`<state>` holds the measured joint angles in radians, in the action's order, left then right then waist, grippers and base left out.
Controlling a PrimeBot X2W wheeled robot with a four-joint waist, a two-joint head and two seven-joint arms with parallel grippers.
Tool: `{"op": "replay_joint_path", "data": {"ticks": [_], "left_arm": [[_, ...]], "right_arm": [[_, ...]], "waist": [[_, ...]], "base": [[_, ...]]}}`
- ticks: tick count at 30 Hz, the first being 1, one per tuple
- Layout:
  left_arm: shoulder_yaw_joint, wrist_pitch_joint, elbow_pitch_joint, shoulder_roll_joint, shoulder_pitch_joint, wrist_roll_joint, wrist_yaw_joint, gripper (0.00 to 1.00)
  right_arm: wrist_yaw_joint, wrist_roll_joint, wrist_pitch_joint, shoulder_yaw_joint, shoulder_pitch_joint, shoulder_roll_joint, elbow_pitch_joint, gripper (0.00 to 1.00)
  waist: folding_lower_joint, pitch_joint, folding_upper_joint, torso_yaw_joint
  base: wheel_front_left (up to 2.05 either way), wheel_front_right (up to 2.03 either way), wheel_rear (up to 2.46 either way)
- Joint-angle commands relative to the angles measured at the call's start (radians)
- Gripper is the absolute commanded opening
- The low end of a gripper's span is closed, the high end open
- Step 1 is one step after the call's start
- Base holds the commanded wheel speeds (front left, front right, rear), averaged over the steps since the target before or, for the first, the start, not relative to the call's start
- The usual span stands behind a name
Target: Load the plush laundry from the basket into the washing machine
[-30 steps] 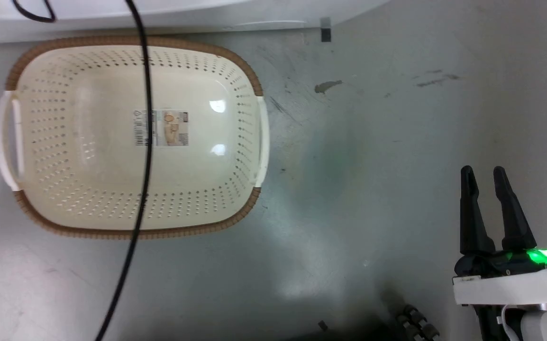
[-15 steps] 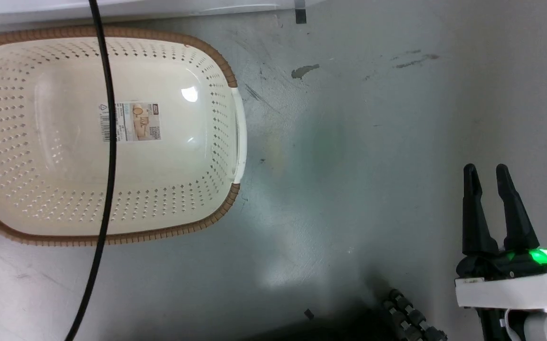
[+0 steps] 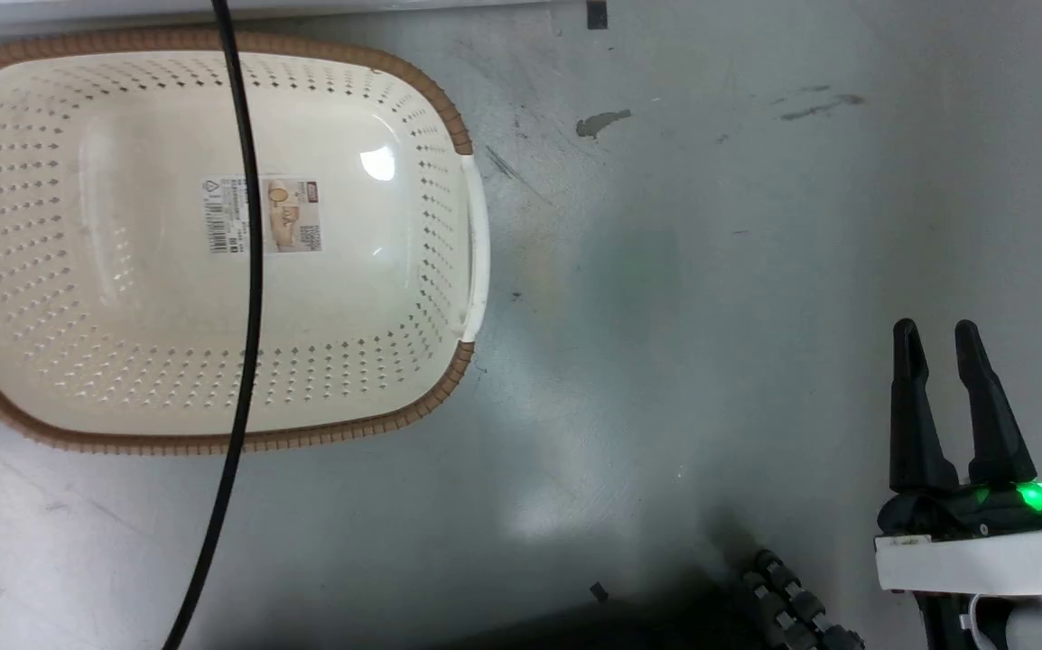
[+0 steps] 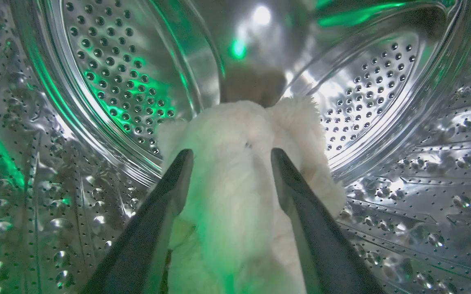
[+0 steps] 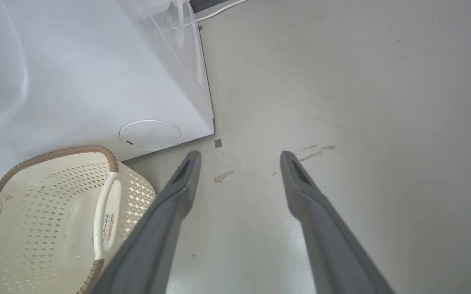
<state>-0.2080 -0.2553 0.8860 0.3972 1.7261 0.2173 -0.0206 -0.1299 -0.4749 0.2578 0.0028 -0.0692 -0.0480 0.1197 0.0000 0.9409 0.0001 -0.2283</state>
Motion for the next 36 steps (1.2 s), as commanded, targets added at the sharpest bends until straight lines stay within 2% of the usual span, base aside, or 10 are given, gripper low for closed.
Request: {"op": "replay_joint_path", "data": {"ticks": [1, 23, 36], "left_arm": [[0.003, -0.004, 0.004, 0.001, 0.01, 0.005, 0.0, 1.0], [0.038, -0.006, -0.074, -0.137, -0.217, 0.064, -0.029, 1.0], [0.051, -0.006, -0.093, -0.24, -0.42, 0.082, -0.059, 1.0]], "right_arm": [[-0.001, 0.007, 0.004, -0.004, 0.004, -0.002, 0.004, 1.0], [-0.001, 0.072, 0.004, -0.056, -0.032, -0.002, -0.022, 1.0], [-0.001, 0.095, 0.004, -0.065, -0.043, -0.002, -0.078, 1.0]], "waist": [[0.0, -0.003, -0.0001, 0.005], [0.0, -0.108, -0.0001, 0.121], [0.0, -0.256, -0.0001, 0.171]], "base": [[0.0, 0.0, 0.0], [0.0, 0.0, 0.0], [0.0, 0.0, 0.0]]}}
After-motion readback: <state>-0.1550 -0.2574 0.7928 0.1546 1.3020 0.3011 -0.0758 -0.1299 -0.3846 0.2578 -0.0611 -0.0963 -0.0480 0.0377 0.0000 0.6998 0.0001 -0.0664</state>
